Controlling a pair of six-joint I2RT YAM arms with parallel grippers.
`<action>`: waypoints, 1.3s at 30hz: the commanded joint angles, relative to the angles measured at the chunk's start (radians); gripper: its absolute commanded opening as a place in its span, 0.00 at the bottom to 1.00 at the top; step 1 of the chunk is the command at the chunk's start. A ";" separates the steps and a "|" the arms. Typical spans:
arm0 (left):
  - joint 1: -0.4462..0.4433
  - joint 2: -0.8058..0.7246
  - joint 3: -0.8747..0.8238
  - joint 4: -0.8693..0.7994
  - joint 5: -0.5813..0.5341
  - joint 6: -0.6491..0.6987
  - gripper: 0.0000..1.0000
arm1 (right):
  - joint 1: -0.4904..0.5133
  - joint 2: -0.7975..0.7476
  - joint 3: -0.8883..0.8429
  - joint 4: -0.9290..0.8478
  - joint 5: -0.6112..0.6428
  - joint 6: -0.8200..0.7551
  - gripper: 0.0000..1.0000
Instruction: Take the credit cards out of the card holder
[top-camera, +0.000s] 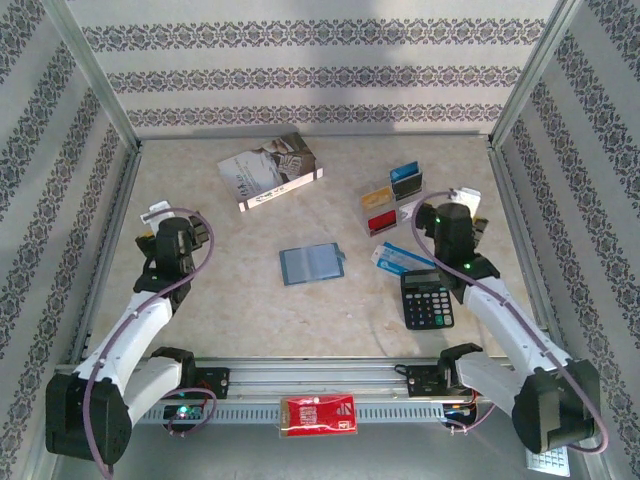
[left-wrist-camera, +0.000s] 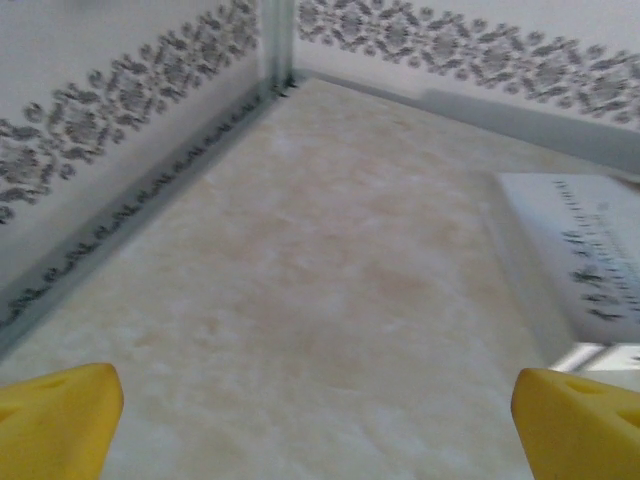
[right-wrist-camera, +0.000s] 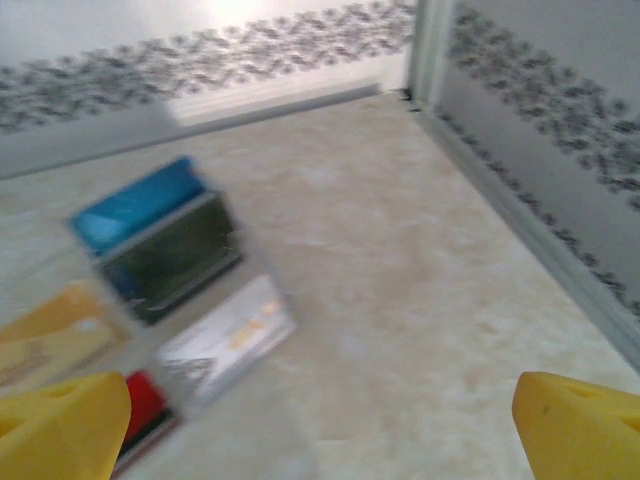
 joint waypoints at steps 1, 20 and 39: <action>0.018 0.036 -0.074 0.279 -0.123 0.149 1.00 | -0.069 -0.008 -0.103 0.236 -0.019 -0.089 0.98; 0.142 0.313 -0.281 0.836 0.369 0.313 1.00 | -0.133 0.425 -0.319 0.984 -0.324 -0.284 0.98; 0.157 0.593 -0.202 0.993 0.569 0.254 1.00 | -0.145 0.524 -0.301 1.043 -0.321 -0.268 0.98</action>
